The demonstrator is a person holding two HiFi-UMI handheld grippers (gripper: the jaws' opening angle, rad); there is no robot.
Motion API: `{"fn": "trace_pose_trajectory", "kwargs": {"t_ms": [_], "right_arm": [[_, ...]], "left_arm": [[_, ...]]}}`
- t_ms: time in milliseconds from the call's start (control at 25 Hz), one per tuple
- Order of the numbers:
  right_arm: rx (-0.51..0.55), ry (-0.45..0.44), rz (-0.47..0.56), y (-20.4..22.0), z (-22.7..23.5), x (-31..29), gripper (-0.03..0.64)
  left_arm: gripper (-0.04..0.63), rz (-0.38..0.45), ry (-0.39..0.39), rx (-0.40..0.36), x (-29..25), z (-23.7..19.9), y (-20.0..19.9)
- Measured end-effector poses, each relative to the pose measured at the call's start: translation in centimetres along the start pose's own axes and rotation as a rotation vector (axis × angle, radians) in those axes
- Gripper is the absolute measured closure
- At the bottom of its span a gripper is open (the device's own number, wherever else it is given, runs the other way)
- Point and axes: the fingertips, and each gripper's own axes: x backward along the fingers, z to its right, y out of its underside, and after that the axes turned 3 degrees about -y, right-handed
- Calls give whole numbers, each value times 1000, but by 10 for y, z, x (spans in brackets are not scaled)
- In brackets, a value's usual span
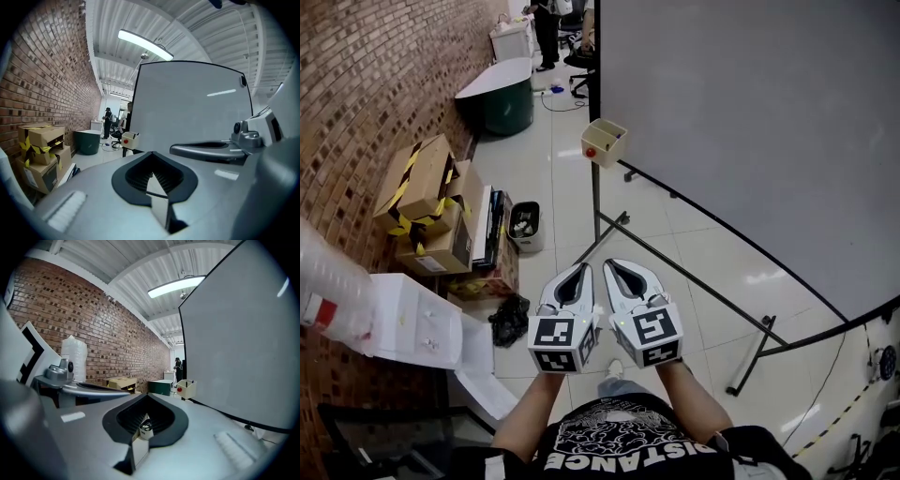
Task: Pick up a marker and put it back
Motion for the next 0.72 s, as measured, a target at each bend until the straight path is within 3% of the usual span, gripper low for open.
{"fn": "trace_pose_trajectory", "kwargs": {"t_ms": [360,720], "right_arm": [[-3,-26,-3,-7,41,-53,617],[13,-27,8,-17,66,-75,617]], "left_arm": [[589,-3,-7,2,-66,-17,-15],[589,-7,-19,18,-93,-23,-20]]}}
